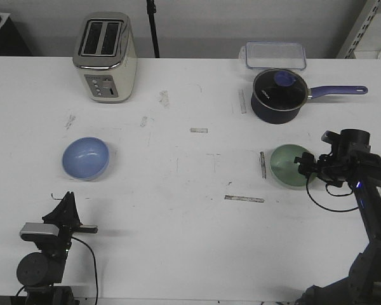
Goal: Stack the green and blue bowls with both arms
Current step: 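Close the right gripper on the green bowl's rim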
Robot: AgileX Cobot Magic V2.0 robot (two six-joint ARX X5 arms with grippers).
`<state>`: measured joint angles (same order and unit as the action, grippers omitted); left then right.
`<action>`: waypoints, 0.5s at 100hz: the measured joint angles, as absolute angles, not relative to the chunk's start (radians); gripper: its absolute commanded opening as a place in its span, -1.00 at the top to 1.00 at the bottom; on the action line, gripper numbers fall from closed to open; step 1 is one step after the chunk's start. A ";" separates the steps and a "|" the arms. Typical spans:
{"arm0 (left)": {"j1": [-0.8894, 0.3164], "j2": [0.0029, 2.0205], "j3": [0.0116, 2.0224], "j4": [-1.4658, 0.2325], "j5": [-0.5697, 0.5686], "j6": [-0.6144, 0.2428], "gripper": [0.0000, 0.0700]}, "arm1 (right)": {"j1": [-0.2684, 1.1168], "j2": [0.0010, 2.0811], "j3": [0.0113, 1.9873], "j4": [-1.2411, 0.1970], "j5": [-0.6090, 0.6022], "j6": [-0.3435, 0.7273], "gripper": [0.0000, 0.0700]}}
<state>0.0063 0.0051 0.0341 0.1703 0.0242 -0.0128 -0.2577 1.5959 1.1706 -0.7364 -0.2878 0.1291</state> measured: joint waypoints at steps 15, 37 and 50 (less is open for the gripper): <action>0.006 0.005 0.034 0.170 0.024 -0.013 0.99 | -0.255 1.620 1.168 -0.734 -0.287 0.129 0.63; 0.006 0.005 0.034 0.170 0.024 -0.013 0.99 | -0.255 1.620 1.168 -0.705 -0.288 0.133 0.88; 0.006 0.005 0.034 0.170 0.024 -0.013 0.99 | -0.255 1.620 1.168 -0.705 -0.287 0.136 0.96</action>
<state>0.0063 0.0051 0.0341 0.1703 0.0242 -0.0132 -0.2554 1.6203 1.1683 -0.7052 -0.2874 0.1356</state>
